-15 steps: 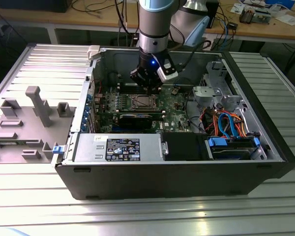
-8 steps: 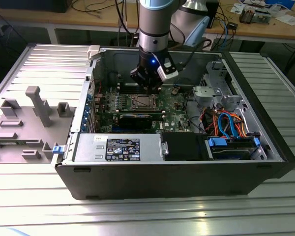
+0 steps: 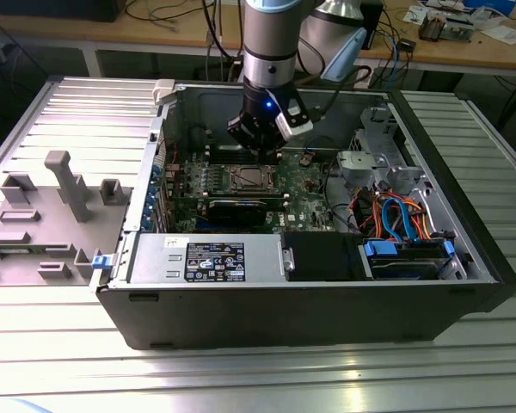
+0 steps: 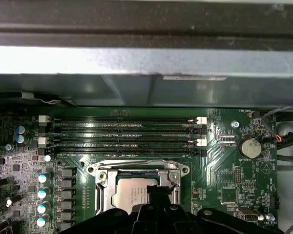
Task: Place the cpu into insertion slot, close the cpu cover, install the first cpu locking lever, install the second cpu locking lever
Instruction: 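Install the second cpu locking lever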
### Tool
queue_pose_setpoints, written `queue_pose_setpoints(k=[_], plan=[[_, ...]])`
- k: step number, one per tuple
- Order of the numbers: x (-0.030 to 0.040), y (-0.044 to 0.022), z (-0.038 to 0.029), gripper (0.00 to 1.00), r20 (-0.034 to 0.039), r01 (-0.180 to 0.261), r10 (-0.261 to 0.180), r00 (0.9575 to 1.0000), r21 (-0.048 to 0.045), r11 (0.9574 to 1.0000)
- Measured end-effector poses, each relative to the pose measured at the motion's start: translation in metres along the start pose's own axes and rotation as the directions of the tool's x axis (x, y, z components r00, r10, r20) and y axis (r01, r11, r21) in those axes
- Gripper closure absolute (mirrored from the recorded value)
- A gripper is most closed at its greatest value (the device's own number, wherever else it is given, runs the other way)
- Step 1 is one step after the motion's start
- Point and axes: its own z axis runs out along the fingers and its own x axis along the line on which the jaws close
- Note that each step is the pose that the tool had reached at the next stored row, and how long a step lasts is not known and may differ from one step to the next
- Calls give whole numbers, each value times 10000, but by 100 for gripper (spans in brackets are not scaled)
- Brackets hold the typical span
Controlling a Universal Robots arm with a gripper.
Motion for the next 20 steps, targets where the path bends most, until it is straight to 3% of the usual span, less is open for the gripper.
queue_pose_setpoints(k=[4,17,20], plan=[[0,-49,-2,89,1,-1,1,10000,0,10000],[0,-54,-2,89,0,0,0,10000,0,10000],[1,-87,-2,89,-1,0,0,10000,1,10000]])
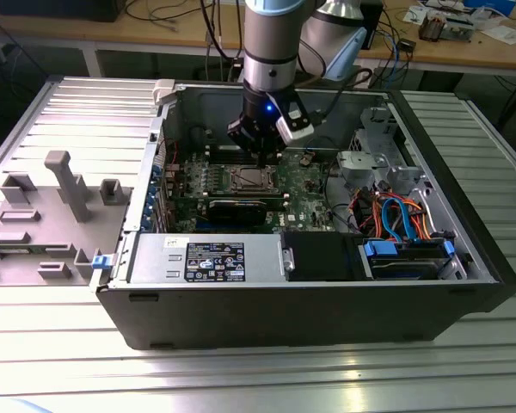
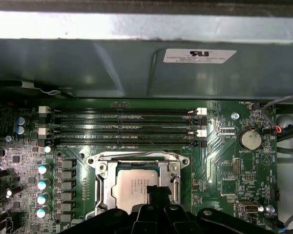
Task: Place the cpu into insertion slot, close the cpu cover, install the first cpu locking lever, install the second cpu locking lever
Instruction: 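Install the second cpu locking lever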
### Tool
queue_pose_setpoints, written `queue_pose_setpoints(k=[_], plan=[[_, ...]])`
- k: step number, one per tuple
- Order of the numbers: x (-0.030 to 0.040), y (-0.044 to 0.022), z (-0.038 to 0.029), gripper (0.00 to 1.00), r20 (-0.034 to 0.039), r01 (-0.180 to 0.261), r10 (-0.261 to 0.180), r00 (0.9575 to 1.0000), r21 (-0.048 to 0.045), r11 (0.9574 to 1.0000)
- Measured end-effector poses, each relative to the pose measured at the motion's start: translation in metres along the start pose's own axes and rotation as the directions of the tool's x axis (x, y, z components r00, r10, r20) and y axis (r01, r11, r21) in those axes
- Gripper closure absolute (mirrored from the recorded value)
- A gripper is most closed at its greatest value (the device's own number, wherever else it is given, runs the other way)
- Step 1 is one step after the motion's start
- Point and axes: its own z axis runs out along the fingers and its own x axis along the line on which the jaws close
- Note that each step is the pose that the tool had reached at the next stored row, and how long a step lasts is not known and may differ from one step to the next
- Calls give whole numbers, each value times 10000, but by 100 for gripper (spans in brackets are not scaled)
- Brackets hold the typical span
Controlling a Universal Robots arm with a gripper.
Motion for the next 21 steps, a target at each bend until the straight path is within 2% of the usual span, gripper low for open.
queue_pose_setpoints(k=[9,13,21], plan=[[0,-157,-6,89,-9,-1,1,10000,0,10000],[1,-165,-6,89,-73,172,-172,9998,-4,9999],[1,-165,-6,89,-76,222,-222,9997,-6,9998]])
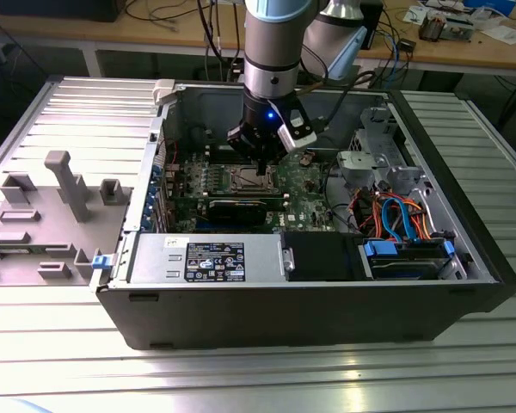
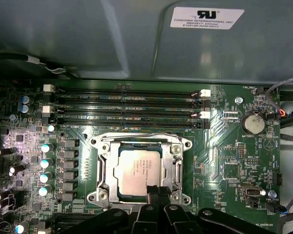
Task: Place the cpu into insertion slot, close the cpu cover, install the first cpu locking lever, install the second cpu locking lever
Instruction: 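Install the second cpu locking lever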
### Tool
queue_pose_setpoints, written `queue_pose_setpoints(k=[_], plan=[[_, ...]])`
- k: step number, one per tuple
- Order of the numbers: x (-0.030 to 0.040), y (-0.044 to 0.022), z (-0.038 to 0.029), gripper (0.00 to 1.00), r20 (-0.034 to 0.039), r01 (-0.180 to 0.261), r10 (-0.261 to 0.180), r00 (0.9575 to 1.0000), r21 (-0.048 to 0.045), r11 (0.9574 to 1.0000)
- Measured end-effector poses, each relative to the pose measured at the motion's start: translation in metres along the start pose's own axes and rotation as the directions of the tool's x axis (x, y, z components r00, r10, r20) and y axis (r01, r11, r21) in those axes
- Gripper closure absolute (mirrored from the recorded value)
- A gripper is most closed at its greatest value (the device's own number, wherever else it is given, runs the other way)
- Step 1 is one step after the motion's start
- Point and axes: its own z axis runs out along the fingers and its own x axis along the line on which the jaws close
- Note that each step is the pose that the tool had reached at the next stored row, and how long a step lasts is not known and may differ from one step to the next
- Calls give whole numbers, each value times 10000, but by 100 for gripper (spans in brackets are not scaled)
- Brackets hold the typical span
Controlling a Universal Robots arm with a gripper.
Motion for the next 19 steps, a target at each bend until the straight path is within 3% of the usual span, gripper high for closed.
queue_pose_setpoints(k=[7,12,19], plan=[[0,-14,0,89,0,9,-9,10000,1,10000],[1,-99,-2,89,-1,7,-7,10000,9,10000],[-1,-129,-49,89,-78,3,-3,10000,0,10000]])
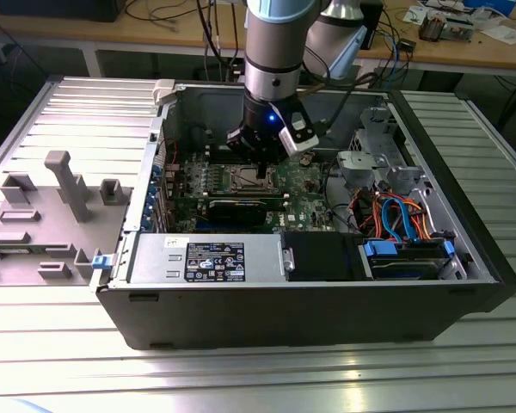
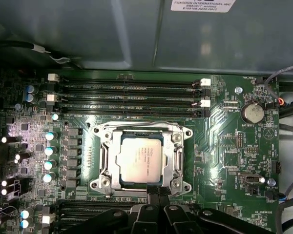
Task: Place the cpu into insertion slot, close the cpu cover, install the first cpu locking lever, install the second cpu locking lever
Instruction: 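Install the second cpu locking lever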
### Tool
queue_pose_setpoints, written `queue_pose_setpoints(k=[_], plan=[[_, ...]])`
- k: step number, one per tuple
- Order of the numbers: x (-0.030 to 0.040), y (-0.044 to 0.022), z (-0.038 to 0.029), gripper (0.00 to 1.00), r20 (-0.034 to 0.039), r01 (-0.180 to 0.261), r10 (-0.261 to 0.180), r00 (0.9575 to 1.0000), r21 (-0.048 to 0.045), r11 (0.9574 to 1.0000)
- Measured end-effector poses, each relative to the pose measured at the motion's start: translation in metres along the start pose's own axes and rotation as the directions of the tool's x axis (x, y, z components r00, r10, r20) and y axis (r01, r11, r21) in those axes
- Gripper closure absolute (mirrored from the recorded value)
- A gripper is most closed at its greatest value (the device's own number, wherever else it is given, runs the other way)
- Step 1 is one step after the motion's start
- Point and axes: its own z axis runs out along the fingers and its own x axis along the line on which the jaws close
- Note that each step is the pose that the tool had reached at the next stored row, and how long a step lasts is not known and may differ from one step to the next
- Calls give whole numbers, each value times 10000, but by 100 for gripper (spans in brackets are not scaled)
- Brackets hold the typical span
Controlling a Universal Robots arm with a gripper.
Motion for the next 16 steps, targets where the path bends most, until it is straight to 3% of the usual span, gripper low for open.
queue_pose_setpoints(k=[16], plan=[[1,-33,-2,89,-1,0,0,10000,-1,10000]])
